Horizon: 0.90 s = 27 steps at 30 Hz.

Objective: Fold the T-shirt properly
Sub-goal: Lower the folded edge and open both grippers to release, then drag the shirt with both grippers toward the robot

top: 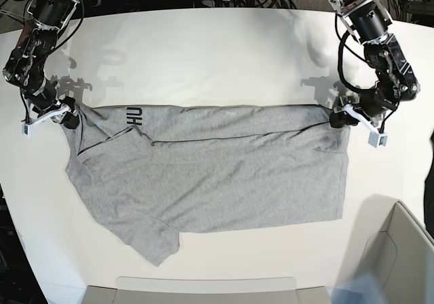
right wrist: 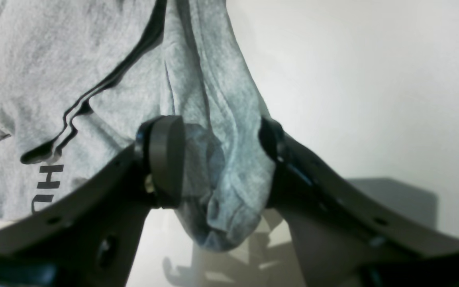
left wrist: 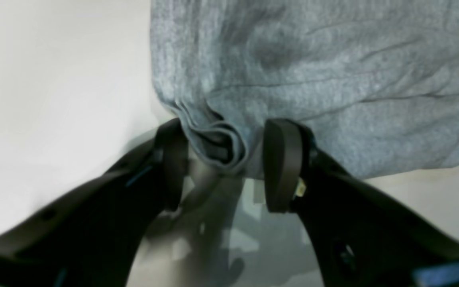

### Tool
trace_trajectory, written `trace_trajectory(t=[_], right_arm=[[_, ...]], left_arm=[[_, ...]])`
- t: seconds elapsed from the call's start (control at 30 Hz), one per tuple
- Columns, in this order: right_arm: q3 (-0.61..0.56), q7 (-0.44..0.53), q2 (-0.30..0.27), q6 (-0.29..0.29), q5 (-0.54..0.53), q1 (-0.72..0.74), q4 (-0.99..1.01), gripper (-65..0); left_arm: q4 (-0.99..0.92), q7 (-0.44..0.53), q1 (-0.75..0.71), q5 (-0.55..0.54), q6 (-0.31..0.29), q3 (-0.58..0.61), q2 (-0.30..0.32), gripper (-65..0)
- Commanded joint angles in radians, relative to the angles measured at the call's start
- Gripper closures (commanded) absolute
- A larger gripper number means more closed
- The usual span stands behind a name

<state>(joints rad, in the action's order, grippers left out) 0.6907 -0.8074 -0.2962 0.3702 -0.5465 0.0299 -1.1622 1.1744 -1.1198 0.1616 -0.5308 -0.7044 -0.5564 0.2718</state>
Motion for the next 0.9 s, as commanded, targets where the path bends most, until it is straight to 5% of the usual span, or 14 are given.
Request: trace_trajectory(t=[0.0, 0.1, 0.23, 0.53, 0.87], right_arm=[[0.002, -0.037, -0.016, 0.0, 0.038, -0.002, -0.003, -27.7], [-0.022, -0.037, -0.016, 0.0, 0.038, -0.002, -0.003, -20.5], [-0.067, -0.037, -0.045, -0.006, 0.038, -0.002, -0.003, -1.8], [0.01, -0.163, -0.085, -0.001, 0.038, -0.009, -0.037, 0.0], [0.027, -0.171, -0.084, 0.0, 0.033, -0.17, -0.201, 0.0]], left_arm=[[-0.011, -0.042, 0.003, 0.036, 0.006, 0.006, 0.005, -29.0], [-0.024, -0.042, 0.002, 0.039, 0.006, 0.008, 0.005, -18.2], [-0.04, -0.042, -0.001, 0.041, 0.006, 0.009, 0.007, 0.0], [-0.032, -0.107, -0.035, 0.038, 0.006, -0.001, 0.037, 0.0], [0.137, -0.108, -0.222, 0.038, 0.006, -0.003, 0.065, 0.0]])
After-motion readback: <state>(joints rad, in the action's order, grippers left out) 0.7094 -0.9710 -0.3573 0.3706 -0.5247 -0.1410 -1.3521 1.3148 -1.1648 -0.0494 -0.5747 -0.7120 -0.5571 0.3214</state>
